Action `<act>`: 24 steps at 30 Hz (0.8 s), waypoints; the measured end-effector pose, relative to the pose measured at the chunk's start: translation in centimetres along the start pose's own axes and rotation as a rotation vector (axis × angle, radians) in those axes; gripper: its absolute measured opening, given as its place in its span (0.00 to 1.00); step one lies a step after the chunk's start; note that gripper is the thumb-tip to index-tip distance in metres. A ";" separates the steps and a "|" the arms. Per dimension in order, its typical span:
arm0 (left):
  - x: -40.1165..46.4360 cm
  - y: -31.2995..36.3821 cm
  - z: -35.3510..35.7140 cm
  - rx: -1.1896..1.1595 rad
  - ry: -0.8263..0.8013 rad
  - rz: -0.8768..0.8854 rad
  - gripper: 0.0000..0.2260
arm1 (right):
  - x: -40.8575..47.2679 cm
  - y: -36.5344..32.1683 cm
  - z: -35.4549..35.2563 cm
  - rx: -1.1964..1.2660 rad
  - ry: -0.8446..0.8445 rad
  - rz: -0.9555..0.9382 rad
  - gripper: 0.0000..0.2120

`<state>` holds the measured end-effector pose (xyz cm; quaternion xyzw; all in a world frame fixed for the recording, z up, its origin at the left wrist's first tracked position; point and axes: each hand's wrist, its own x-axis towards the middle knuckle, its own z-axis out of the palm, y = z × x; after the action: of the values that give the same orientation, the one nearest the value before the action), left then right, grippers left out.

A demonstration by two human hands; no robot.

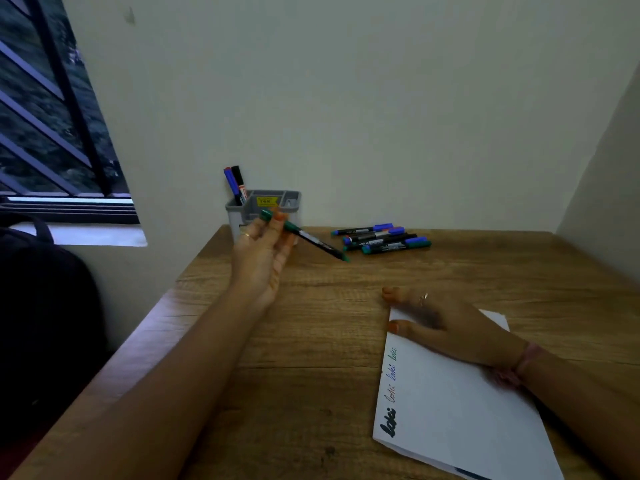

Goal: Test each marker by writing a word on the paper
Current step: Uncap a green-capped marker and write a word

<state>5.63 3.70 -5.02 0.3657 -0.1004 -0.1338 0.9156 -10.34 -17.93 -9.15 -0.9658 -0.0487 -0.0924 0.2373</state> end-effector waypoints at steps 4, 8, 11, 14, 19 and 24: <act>2.4 2.9 -1.3 0.034 0.090 0.156 0.10 | 0.2 -0.2 0.1 0.005 -0.096 0.045 0.32; 5.1 6.3 -1.6 0.091 0.190 0.305 0.11 | 0.3 -0.1 0.2 0.021 -0.087 0.051 0.42; 7.9 8.4 -2.2 0.132 0.253 0.396 0.15 | 0.4 0.0 0.2 0.031 -0.085 0.057 0.41; 10.3 9.5 -2.6 0.197 0.317 0.475 0.15 | 0.6 0.1 0.2 0.041 -0.094 0.069 0.40; 13.3 9.3 -3.3 0.390 0.342 0.535 0.15 | 0.8 0.5 0.3 0.046 -0.108 0.063 0.35; 15.5 7.4 -4.3 0.598 0.304 0.489 0.17 | 0.8 0.7 0.5 0.071 -0.105 0.064 0.32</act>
<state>22.71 6.71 -1.58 0.5964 -0.0825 0.1782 0.7783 -9.41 -18.27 -9.68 -0.9613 -0.0332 -0.0322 0.2715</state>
